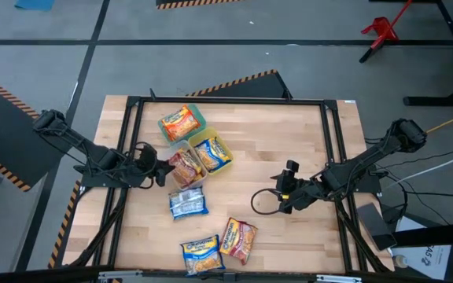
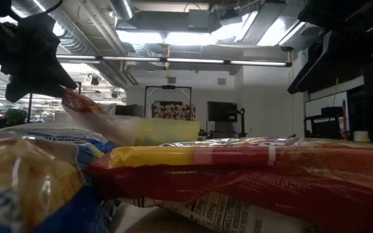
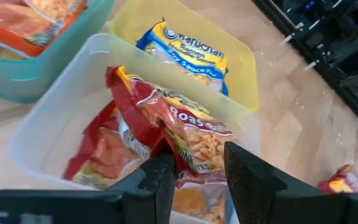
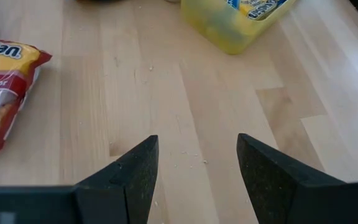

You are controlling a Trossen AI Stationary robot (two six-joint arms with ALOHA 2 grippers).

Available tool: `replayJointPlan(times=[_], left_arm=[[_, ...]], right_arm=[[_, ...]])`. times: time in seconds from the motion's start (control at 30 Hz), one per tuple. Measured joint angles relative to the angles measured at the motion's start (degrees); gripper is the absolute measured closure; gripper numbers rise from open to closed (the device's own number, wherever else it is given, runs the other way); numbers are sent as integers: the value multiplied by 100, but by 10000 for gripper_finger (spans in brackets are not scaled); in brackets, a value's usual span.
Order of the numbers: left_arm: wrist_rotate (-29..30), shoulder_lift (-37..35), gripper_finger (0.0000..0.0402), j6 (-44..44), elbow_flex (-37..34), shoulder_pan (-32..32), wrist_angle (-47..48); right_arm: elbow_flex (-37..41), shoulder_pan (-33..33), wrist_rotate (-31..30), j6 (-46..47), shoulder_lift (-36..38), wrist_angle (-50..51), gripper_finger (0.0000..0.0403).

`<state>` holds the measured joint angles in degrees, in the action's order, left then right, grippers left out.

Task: Sort Maruchan noodles
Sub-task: Put the right red noodle pack into the transparent bin, then put the top blue noodle pack into the yellow bin

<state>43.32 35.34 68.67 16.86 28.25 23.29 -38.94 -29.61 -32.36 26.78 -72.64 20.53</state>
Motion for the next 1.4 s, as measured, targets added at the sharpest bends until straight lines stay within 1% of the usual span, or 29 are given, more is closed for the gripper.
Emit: replayJointPlan(times=[0.13, 0.23, 0.37, 0.43, 0.5, 0.63, 0.73, 0.8, 0.87, 1.0, 1.2, 1.3, 1.4], left_arm=[[12, -360, 272, 198, 0, 0, 444], [64, -677, 273, 138, 0, 0, 598], [63, -1088, 275, 122, 6, -9, 665], [-11, -1261, 275, -42, 92, -9, 689], [-198, -1362, 275, -287, 244, -9, 625], [-962, -1355, 275, -621, 701, -6, 551], [-1374, -1174, 275, -683, 925, 75, 141], [-1558, -880, 276, -887, 931, 192, -410], [-1594, -404, 276, -1025, 935, 336, -914], [-1737, 843, 276, -1174, 933, 671, -1552], [-1776, 2842, 276, -1643, 1008, 1213, -3027], [-1730, 3614, 276, -1992, 1480, 1372, -2943], [-1534, 4209, 276, -2194, 2154, 1468, -2105]], right_arm=[[0, 0, 2, -1, 0, -2, 196], [0, 0, 1, -42, 0, -4, 196], [0, 0, 14, -337, 0, -141, 196], [0, 0, 108, -524, 0, -275, 196], [0, 0, 227, -721, 0, -459, 196], [0, 0, 373, -1065, 0, -742, 196], [0, 0, 363, -1384, 0, -919, 196], [-2, 4, 357, -1652, -60, -1198, 196], [-2, 11, 361, -1873, -141, -1482, 196], [-4, 48, 552, -2096, -375, -1914, 196], [-4, 48, 647, -2126, -724, -1916, 196], [-2, 48, 648, -2128, -840, -1917, 196], [-2, 48, 646, -2122, -910, -1962, 196]])
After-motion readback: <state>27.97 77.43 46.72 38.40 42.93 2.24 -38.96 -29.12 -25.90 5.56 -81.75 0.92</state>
